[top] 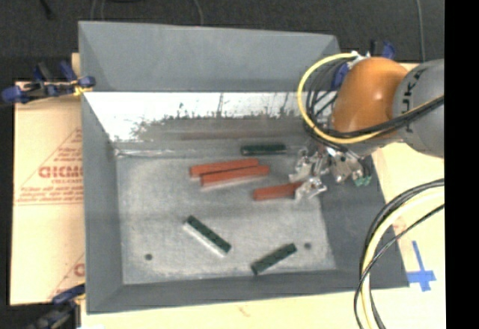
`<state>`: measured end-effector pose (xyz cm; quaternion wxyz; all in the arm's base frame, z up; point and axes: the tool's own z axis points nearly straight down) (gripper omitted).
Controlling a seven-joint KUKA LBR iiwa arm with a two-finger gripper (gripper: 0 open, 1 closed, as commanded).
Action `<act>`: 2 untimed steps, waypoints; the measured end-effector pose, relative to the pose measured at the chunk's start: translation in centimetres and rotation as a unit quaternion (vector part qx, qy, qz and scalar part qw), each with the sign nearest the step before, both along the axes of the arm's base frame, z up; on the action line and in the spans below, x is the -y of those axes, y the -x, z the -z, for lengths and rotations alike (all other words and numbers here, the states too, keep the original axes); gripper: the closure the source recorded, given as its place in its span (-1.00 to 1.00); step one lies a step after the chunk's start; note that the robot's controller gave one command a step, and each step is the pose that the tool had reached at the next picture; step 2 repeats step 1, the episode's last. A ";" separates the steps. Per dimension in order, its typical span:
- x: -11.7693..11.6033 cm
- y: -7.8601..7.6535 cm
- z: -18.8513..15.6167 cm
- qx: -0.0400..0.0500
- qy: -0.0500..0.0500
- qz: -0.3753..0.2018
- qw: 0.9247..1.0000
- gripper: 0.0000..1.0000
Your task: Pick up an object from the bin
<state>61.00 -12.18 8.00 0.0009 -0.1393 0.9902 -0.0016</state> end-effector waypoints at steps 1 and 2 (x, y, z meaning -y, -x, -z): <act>-2.6 -0.8 -13.0 0.002 -0.001 0.008 1.000 1.00; -2.6 -0.8 -13.0 0.002 -0.001 0.008 1.000 1.00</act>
Offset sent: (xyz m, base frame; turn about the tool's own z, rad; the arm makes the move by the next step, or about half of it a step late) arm 0.0000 0.0000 0.0000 0.0000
